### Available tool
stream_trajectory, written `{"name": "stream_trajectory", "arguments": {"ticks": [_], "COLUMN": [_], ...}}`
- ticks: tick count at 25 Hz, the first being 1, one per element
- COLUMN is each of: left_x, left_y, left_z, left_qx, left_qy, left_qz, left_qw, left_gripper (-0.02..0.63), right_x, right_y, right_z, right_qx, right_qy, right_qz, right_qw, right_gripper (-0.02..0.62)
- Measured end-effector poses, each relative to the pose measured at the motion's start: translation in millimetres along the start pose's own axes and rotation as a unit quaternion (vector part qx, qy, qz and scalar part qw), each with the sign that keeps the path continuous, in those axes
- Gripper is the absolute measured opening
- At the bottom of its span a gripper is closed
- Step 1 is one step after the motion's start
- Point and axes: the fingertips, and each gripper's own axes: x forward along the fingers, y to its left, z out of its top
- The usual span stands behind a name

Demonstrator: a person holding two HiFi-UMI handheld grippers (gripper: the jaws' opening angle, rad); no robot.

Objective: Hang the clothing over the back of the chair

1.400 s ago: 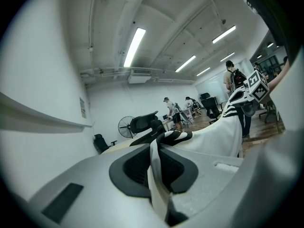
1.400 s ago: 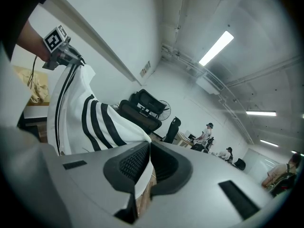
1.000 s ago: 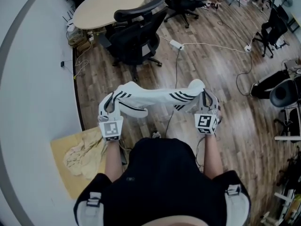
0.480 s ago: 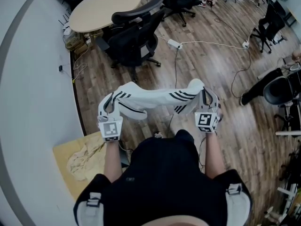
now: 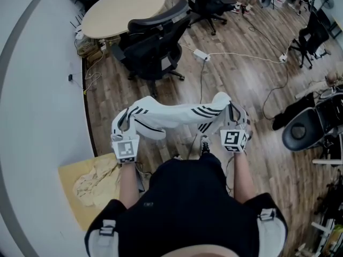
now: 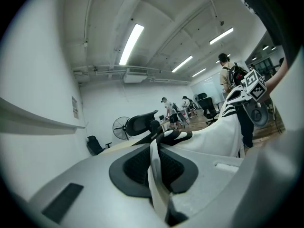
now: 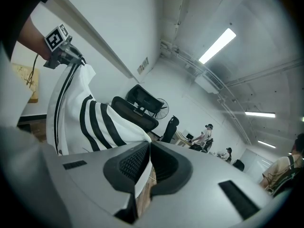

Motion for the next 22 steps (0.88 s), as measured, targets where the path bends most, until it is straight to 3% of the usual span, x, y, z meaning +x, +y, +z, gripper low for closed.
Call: {"name": "stream_trajectory", "arguments": {"ticks": [22], "left_x": [73], "left_y": [-34], "left_z": [29], "left_qx": [-0.011], "left_qy": [0.022], "left_qz": [0.068], "left_qw": [0.9974], "left_gripper": [0.011], "right_x": [102], "right_y": [-76], "right_z": [-20], "right_qx": [-0.012], "right_qy": [-0.029], "right_qz": [0.048], "right_qw": [0.998], "right_gripper": [0.003]}}
